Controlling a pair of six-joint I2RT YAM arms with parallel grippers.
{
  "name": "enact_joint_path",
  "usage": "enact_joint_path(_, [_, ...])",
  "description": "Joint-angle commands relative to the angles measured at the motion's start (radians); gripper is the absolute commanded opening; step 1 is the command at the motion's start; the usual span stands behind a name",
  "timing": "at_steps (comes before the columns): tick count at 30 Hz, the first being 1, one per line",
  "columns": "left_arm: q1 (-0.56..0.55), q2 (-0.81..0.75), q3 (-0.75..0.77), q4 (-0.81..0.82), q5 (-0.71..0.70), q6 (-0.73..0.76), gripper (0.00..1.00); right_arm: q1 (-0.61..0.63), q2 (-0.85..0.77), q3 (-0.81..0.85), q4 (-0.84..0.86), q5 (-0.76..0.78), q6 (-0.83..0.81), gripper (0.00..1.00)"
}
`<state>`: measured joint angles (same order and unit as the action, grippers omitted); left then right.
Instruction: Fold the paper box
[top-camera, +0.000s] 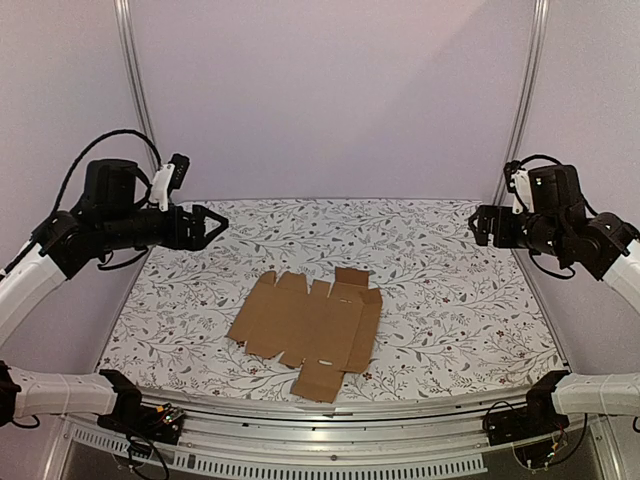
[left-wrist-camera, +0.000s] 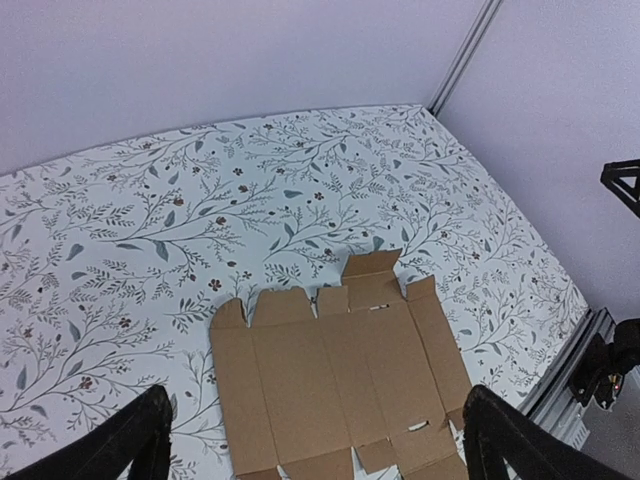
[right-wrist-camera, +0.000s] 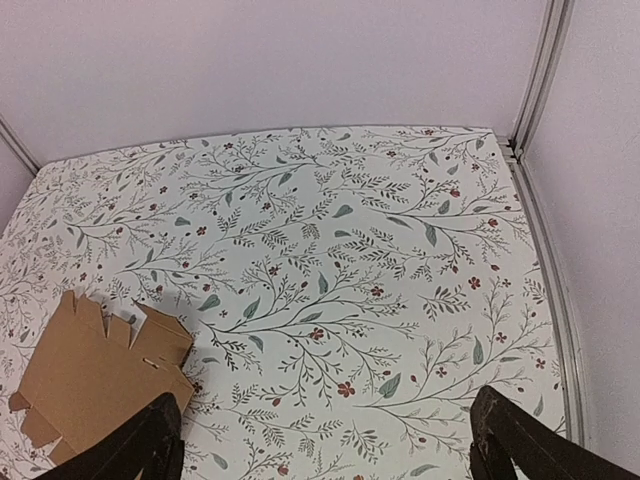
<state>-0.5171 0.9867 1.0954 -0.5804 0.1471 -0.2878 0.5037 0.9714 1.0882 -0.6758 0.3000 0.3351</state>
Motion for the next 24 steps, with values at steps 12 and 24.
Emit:
enact_joint_path(12, [-0.087, 0.044, -0.018, -0.064, -0.113, -0.052, 0.99, 0.011, 0.050, -0.067, 0.050, -0.283, 0.099, 0.99])
enact_joint_path(24, [-0.102, -0.016, -0.195, -0.015, -0.202, -0.176, 1.00, 0.193, 0.148, -0.228, 0.219, -0.330, 0.314, 0.97])
